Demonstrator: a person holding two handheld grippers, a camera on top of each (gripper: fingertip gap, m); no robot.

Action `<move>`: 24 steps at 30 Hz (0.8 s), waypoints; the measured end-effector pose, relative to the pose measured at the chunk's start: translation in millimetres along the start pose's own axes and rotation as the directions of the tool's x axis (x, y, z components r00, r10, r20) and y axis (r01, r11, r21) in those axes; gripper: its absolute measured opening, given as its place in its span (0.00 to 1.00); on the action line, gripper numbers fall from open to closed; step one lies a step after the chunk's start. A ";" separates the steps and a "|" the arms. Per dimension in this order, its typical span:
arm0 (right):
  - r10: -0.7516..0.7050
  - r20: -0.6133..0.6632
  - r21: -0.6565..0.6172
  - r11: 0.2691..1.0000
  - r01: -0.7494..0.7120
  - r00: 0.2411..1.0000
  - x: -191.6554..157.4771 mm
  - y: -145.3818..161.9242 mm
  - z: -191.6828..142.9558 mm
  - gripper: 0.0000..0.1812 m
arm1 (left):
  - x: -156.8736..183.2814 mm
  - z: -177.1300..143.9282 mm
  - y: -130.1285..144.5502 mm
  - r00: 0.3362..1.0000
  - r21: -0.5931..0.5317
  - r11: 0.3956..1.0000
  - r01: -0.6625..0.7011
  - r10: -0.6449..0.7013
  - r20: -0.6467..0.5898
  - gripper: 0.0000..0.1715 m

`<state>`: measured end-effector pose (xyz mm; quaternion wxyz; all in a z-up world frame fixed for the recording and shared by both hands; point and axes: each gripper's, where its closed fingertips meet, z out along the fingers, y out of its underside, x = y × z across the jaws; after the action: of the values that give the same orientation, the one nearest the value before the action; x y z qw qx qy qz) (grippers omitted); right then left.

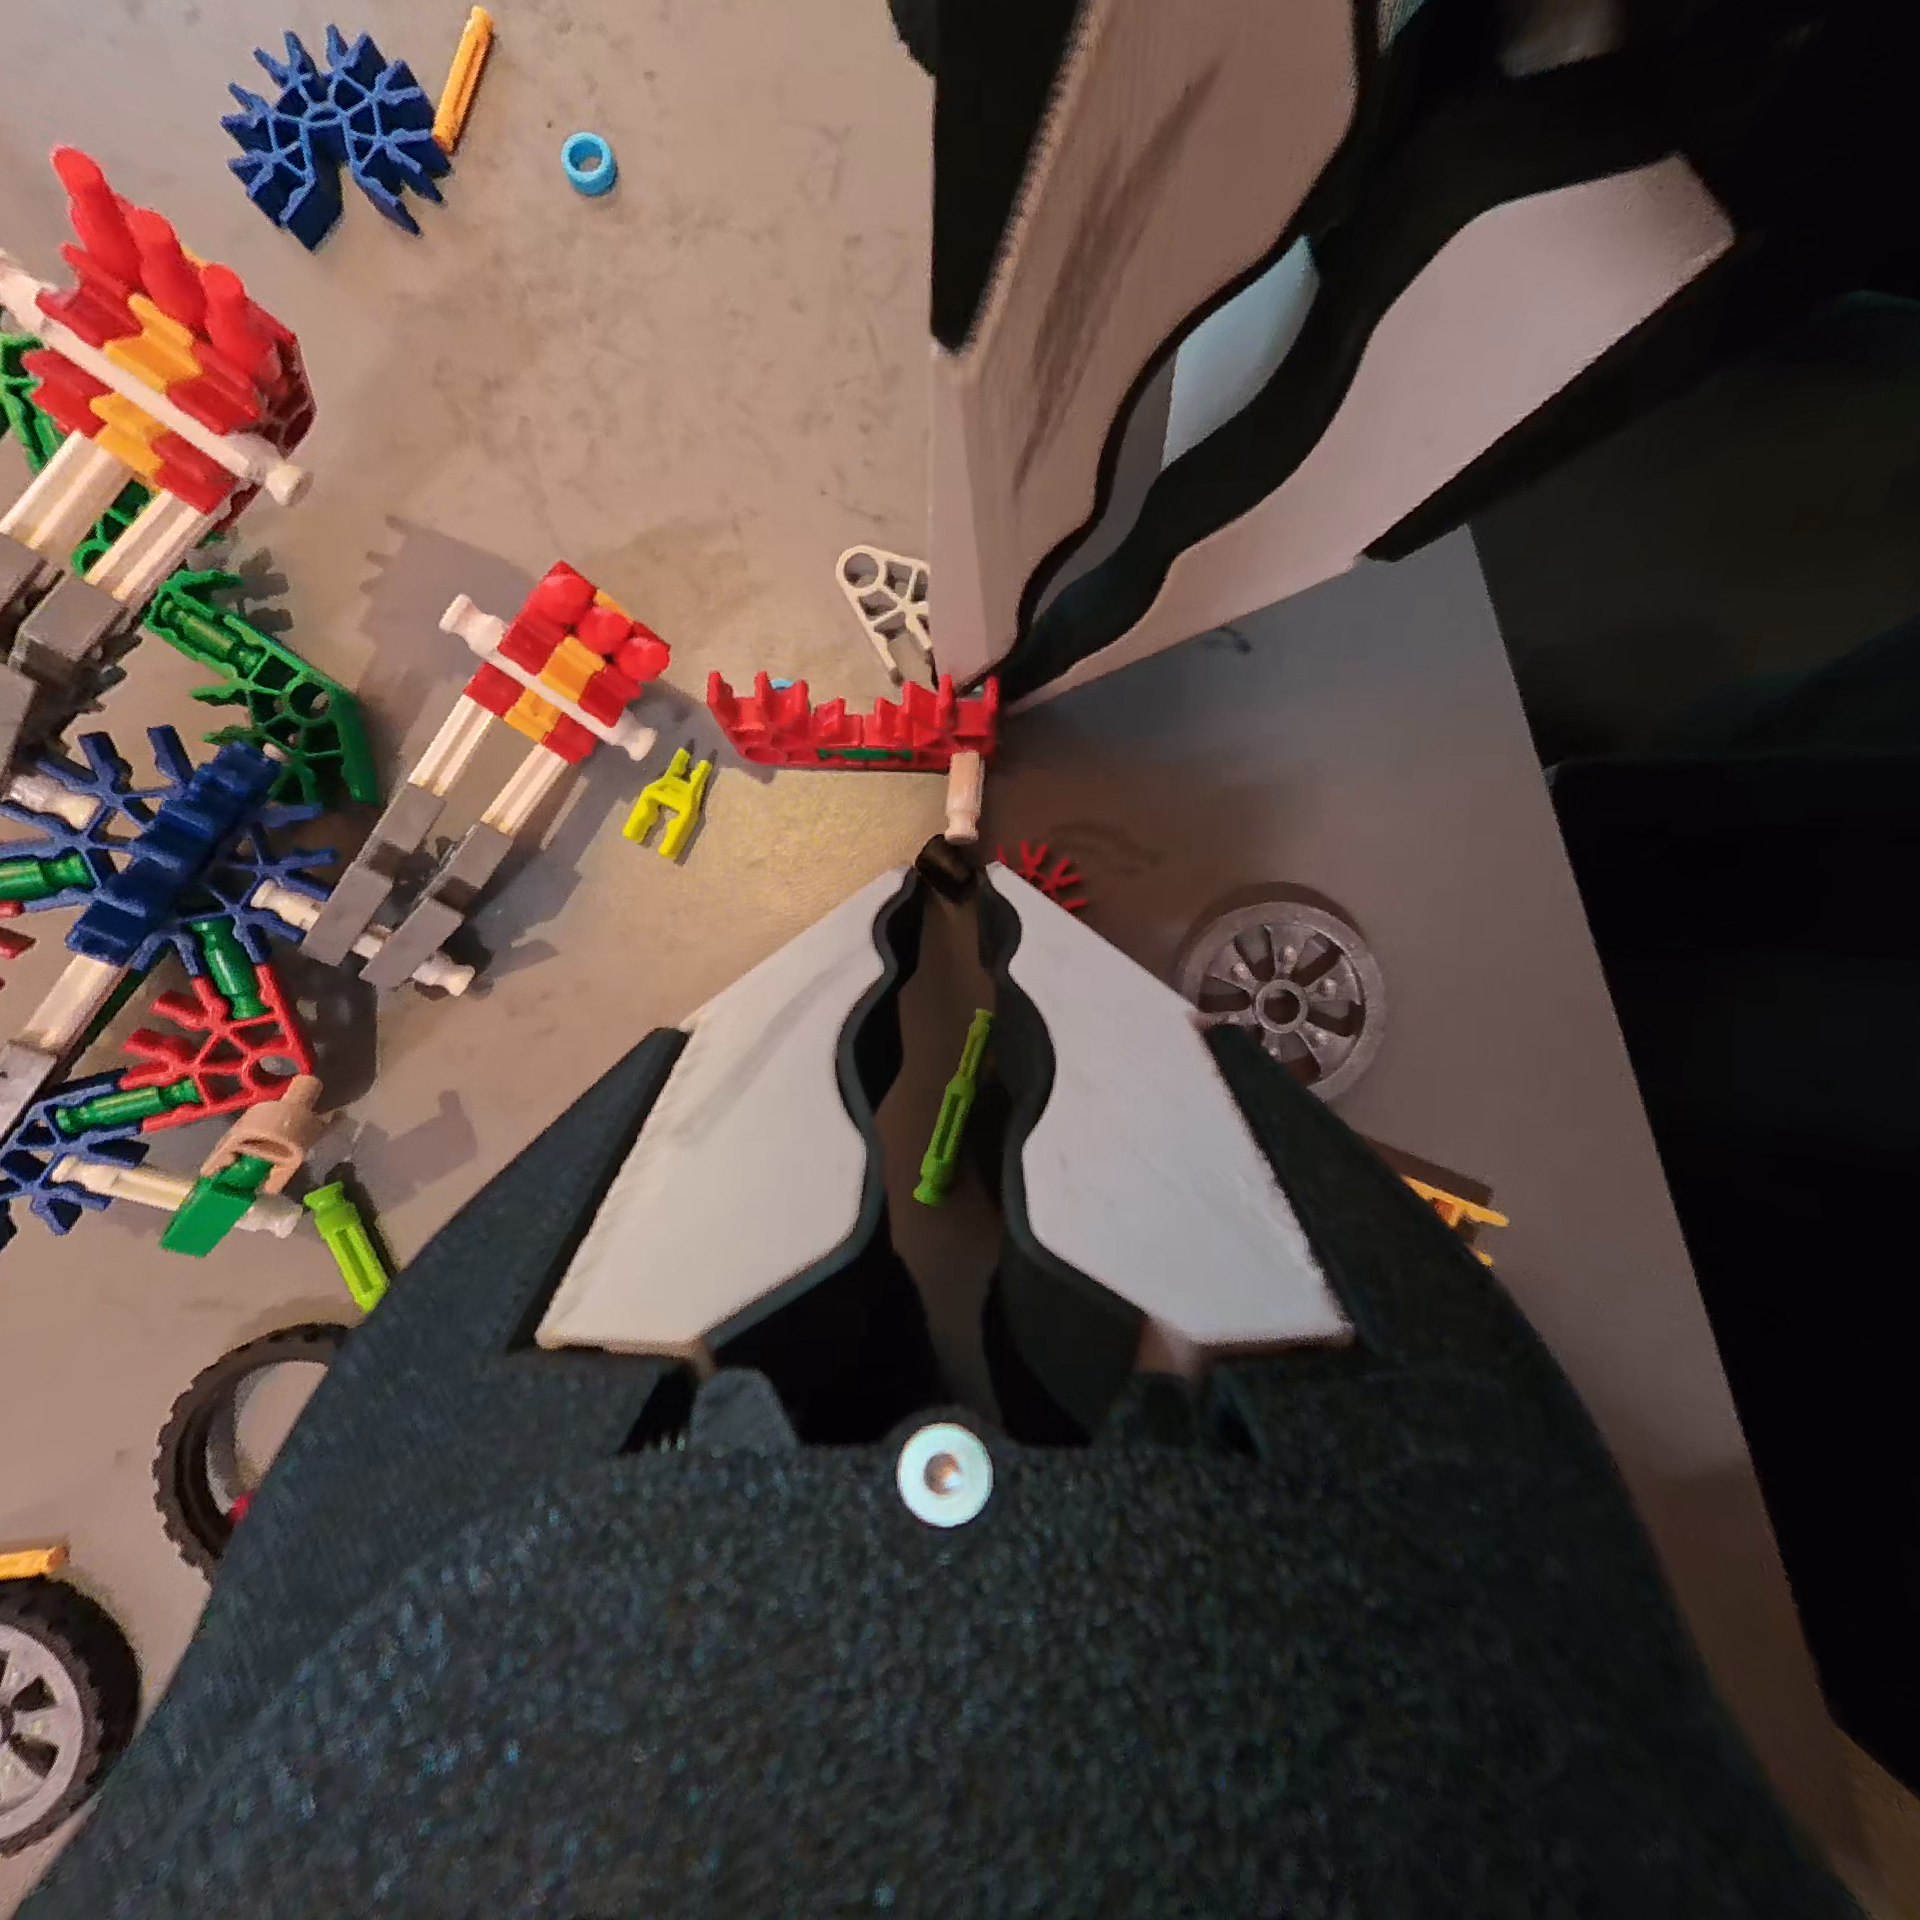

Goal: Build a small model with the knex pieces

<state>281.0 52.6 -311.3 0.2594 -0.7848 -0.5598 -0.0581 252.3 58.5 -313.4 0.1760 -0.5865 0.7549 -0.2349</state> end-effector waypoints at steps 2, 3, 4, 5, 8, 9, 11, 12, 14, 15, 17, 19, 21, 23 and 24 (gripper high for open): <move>-0.008 0.002 -0.002 1.000 0.008 1.000 -0.8 0.6 -0.8 0.03 | 0.2 -0.3 0.4 1.000 0.001 1.000 0.004 -0.004 0.005 0.04; -0.014 0.001 -0.004 1.000 0.014 1.000 -1.1 1.0 -1.2 0.03 | 0.3 -0.3 0.6 1.000 0.002 1.000 0.007 -0.007 0.008 0.04; -0.018 0.001 -0.005 1.000 0.018 1.000 -1.7 1.0 -1.4 0.03 | 0.2 -0.4 0.6 1.000 0.003 1.000 0.013 -0.013 0.012 0.03; -0.022 0.001 -0.005 1.000 0.022 1.000 -2.4 0.8 -1.5 0.03 | 0.2 -0.3 0.7 1.000 0.004 1.000 0.016 -0.016 0.017 0.03; -0.028 -0.001 -0.009 1.000 0.028 1.000 -3.9 0.2 -1.9 0.03 | -0.9 -0.4 1.1 0.999 0.004 0.999 0.032 -0.032 0.036 0.01; -0.030 -0.002 -0.010 1.000 0.030 1.000 -4.3 -0.3 -1.9 0.03 | -0.8 -0.7 1.4 0.998 0.002 0.999 0.043 -0.043 0.038 0.01; -0.029 -0.007 -0.011 1.000 0.028 1.000 -4.6 -1.0 -1.5 0.03 | -0.2 -1.3 2.3 0.997 0.001 0.998 0.058 -0.058 0.047 0.01; -0.028 -0.008 -0.013 1.000 0.028 1.000 -4.5 -1.2 -1.5 0.03 | 1.1 -1.5 2.6 0.997 0.002 0.998 0.062 -0.062 0.048 0.01; -0.027 -0.011 -0.018 0.999 0.027 1.000 -3.9 -1.9 -1.0 0.03 | 3.1 -1.7 2.8 0.996 0.004 0.998 0.065 -0.065 0.053 0.01; -0.027 -0.014 -0.020 0.999 0.026 1.000 -3.4 -2.5 -0.6 0.03 | 3.6 -1.7 3.0 0.996 0.006 0.998 0.065 -0.065 0.057 0.01; -0.029 -0.024 -0.023 0.999 0.028 0.999 -2.2 -4.4 0.8 0.03 | 2.2 -2.4 3.2 0.994 0.010 0.997 0.083 -0.083 0.065 0.01; -0.025 -0.029 -0.023 0.999 0.024 0.999 -0.8 -7.2 2.3 0.03 | 3.0 -3.1 3.7 0.994 0.014 0.996 0.089 -0.090 0.061 0.01; -0.024 -0.038 -0.021 0.999 0.023 0.999 1.4 -10.0 4.2 0.03 | 4.2 -3.9 5.0 0.993 0.015 0.995 0.100 -0.100 0.061 0.02; -0.025 -0.049 -0.014 1.000 0.024 0.999 2.9 -13.5 6.4 0.03 | 6.0 -4.8 6.6 0.993 0.017 0.994 0.104 -0.105 0.060 0.02; -0.025 -0.053 -0.008 1.000 0.025 0.998 3.7 -14.9 7.1 0.03 | 6.3 -5.4 7.6 0.993 0.018 0.994 0.104 -0.105 0.062 0.03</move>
<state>267.4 62.6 -310.9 0.2707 -0.7769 -0.5622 -0.0840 241.8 54.7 -313.1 0.1915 -0.6309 0.7156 -0.2308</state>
